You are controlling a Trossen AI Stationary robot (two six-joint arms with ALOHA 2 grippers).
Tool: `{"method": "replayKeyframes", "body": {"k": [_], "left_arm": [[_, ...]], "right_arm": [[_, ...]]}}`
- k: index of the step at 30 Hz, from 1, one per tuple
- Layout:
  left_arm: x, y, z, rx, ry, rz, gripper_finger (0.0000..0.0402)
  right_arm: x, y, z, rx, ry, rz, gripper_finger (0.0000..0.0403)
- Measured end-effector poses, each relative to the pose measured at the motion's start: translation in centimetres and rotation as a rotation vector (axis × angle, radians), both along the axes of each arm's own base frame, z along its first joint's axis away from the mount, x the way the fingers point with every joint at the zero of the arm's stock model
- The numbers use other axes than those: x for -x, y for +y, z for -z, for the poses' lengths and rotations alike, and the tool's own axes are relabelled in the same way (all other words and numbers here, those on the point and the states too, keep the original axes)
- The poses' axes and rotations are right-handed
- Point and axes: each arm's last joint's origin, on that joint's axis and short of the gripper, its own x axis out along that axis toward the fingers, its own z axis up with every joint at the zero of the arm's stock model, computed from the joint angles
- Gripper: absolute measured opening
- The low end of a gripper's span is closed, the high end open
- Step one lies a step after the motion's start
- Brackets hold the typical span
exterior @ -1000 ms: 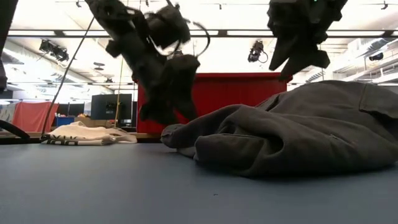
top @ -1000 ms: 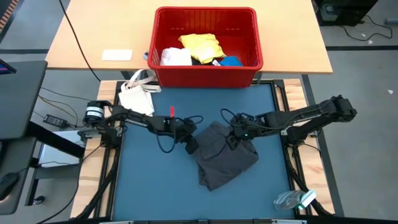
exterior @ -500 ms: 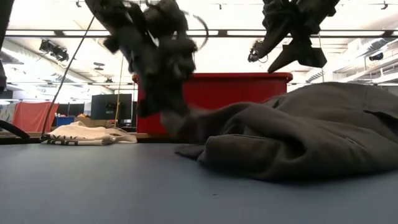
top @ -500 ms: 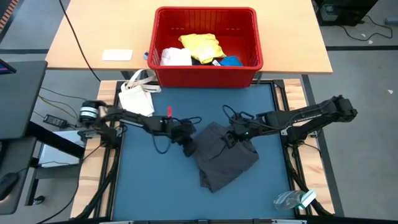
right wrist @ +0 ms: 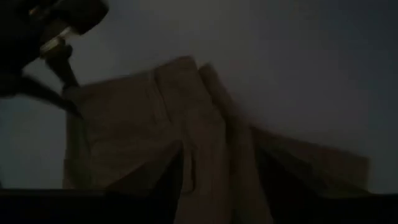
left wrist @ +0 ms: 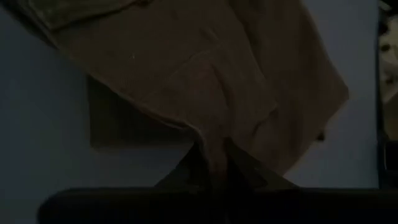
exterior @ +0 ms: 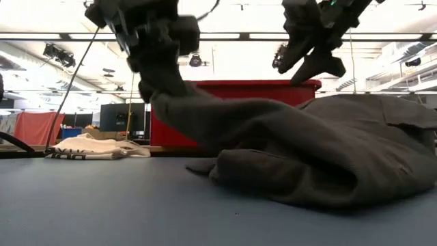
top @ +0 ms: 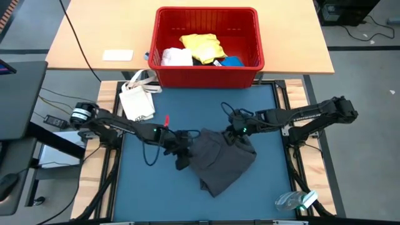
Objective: Fold laundry
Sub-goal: Fold the gray shorts
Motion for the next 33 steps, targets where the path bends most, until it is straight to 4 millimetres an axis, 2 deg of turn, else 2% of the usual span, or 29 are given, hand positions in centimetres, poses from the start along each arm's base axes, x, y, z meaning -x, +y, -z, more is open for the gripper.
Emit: {"method": "replayKeyframes", "body": {"k": [6,9,15,21,27,30,33], "left_arm": [[-0.3,-0.7,2.5,0.066,0.131,-0.091,0.0104],[0.0,-0.9,2.7,0.087,0.174,-0.127,0.0144],[0.9,-0.9,1.8,0.098,0.208,-0.149,0.0206],[1.5,-1.7,1.6,0.128,0.243,-0.180,0.0242],[2.1,-3.5,1.7,0.146,0.265,-0.195,0.0258],[2.2,-3.7,1.8,0.150,0.275,-0.229,0.0259],[2.5,-3.5,1.8,0.160,0.301,-0.264,0.0259]], "right_arm": [[-1.2,-2.1,2.2,-0.103,0.078,0.071,0.0234],[-2.6,-2.3,3.6,-0.122,0.078,0.016,0.0232],[-5.8,-3.5,5.6,-0.176,-0.060,-0.175,0.0233],[-6.4,-5.6,8.0,-0.184,-0.009,-0.223,0.0256],[-7.7,-5.7,11.3,-0.232,0.010,-0.265,0.0269],[-7.9,-5.6,12.6,-0.268,0.040,-0.264,0.0236],[-8.0,-5.2,12.4,-0.296,0.027,-0.293,0.0146]]}}
